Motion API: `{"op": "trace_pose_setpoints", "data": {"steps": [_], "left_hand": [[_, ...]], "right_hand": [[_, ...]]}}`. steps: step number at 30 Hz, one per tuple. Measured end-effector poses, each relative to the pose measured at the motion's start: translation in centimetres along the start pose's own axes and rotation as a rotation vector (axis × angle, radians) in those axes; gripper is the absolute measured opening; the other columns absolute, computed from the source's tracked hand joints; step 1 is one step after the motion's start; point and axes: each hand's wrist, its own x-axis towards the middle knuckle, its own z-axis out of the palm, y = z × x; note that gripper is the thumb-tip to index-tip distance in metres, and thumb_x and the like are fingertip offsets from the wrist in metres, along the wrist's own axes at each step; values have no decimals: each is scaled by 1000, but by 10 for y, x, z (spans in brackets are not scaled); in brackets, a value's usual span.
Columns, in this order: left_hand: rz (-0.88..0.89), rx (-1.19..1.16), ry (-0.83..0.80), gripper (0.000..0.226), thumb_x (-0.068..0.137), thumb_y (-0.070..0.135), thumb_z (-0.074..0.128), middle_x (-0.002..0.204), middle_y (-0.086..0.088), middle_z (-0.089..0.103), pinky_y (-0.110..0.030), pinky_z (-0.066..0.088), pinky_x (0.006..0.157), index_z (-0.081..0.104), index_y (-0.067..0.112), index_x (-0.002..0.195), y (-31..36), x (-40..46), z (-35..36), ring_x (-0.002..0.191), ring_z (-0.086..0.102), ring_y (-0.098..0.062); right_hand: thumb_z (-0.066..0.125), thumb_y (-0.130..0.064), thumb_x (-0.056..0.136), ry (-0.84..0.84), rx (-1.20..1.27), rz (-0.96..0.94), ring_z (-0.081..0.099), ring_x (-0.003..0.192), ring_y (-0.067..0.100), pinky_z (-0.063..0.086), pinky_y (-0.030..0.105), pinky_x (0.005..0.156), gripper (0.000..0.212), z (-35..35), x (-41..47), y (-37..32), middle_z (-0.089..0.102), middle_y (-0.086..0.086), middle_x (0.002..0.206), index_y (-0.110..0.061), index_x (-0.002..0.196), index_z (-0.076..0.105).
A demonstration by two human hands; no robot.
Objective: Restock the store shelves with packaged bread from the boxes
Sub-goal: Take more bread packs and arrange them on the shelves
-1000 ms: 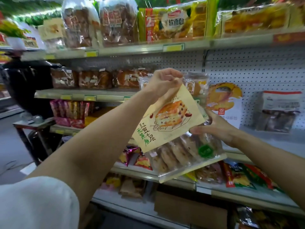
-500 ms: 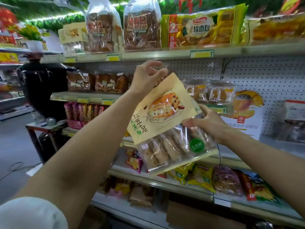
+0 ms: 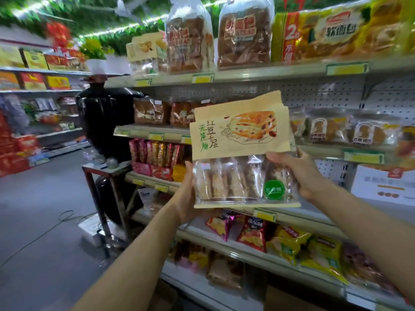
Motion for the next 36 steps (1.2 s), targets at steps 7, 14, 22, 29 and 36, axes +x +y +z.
{"op": "trace_pose_setpoints", "data": {"steps": [7,14,22,29,36], "left_hand": [[112,-66,162,91,79,86,25,120,-16,69,-45,55,87,65,20,127,24,3,-55,106,69,-33],[255,-114,205,81,84,79,28,133,-16,62,-52,43,105,61,22,132,60,35,-139,125,56,-37],[281,-112,311,79,86,80,28,126,-15,67,-49,49,99,64,23,128,108,89,-252,118,62,-35],[292,-55,346,77,85,82,28,125,-9,68,-44,55,87,57,31,135,146,96,-322,113,66,-30],[397,-43,307,75,91,73,27,126,-11,67,-38,59,80,51,25,142,185,116,-365,113,66,-31]], "right_hand": [[93,-34,43,-102,1,15,73,80,13,57,28,72,108,63,42,19,71,8,111,-10,137,46],[91,-44,38,-157,-14,7,69,97,24,54,45,91,105,141,104,44,70,8,112,-13,131,52],[93,-56,29,-209,16,28,70,97,28,54,54,91,110,247,204,88,73,2,108,-23,127,54],[86,-30,52,-287,102,18,71,93,21,57,41,79,87,325,250,105,71,4,111,-20,130,48],[82,-38,53,-285,48,-82,64,97,11,51,29,79,93,368,289,94,65,-3,114,-20,135,42]]}}
